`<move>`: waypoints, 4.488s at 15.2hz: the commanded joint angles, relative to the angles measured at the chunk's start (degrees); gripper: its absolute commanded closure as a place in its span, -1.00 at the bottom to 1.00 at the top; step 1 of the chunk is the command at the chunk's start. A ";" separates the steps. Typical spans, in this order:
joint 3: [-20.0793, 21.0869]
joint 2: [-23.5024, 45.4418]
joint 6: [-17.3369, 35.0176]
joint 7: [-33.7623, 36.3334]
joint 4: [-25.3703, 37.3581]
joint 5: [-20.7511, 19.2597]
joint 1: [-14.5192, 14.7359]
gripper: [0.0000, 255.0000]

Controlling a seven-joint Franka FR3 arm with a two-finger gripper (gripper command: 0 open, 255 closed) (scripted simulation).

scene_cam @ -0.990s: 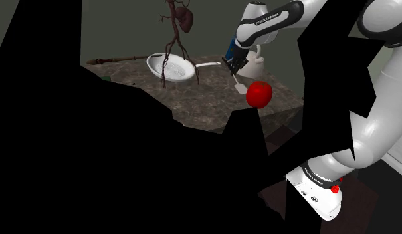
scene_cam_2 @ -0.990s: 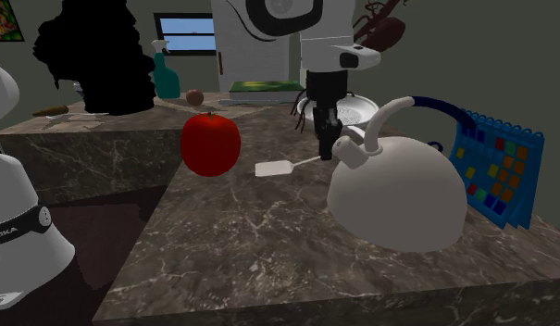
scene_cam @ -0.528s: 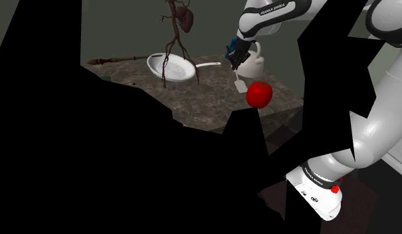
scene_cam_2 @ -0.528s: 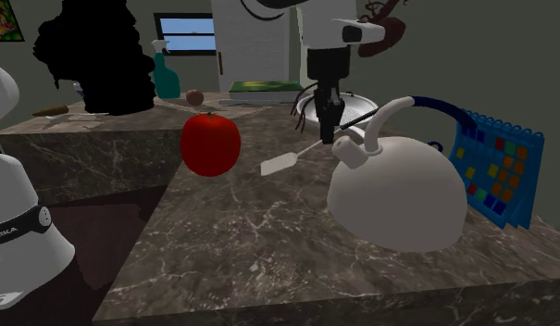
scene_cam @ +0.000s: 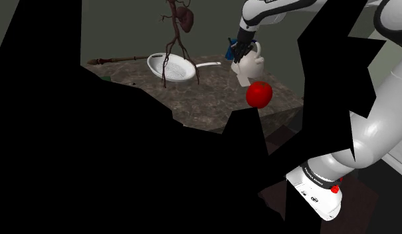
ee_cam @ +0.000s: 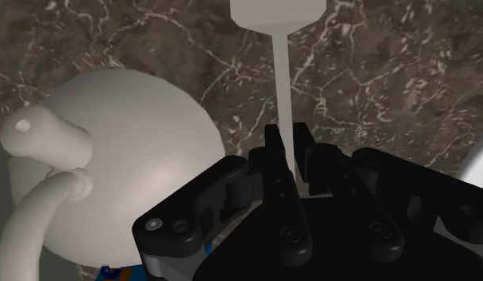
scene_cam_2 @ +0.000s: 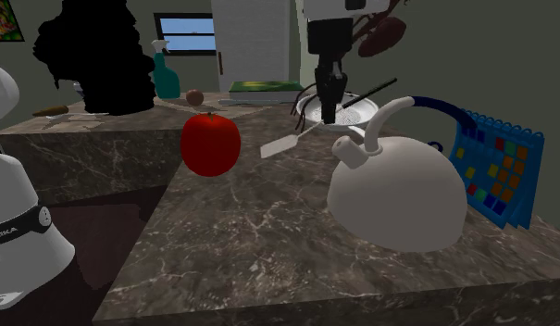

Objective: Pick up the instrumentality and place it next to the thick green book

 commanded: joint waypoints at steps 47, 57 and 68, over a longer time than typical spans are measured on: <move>21.33 7.16 -2.79 50.46 7.68 -8.19 26.08 1.00; 20.89 10.01 3.94 51.62 3.62 -9.57 26.30 1.00; 20.63 11.53 6.70 52.20 2.29 -10.30 26.46 1.00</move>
